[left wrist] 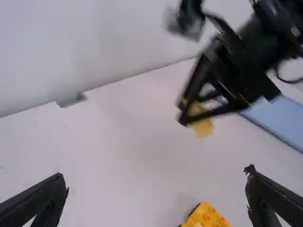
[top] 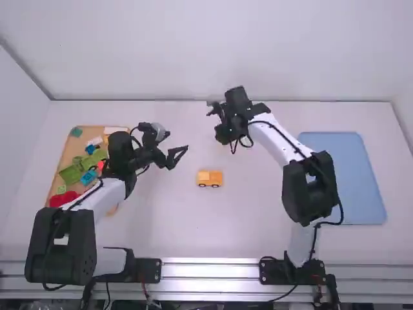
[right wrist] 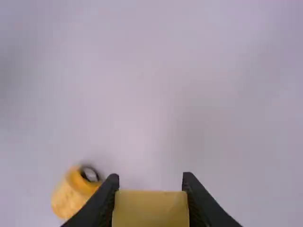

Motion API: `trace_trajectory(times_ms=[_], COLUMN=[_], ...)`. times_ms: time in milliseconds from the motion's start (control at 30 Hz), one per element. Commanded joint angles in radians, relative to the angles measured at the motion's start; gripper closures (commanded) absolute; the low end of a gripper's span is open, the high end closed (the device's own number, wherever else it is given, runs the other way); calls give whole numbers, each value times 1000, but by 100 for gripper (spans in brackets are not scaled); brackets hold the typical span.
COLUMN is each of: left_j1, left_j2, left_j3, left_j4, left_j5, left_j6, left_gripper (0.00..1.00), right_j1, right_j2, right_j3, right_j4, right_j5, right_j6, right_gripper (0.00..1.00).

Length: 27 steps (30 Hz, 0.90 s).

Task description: Assemble lego blocks to make yellow taxi

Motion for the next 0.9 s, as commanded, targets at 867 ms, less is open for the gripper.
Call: trace_trajectory(times_ms=[867], left_j1=[-3], left_j2=[88], left_j3=[-3], left_j4=[48], left_j5=[-176], left_j6=[10], left_gripper=[1], right_j1=[-113], right_j2=[-22], right_j3=[-314], right_j4=[2], right_j5=[-44], right_j6=[1685], right_gripper=[94])
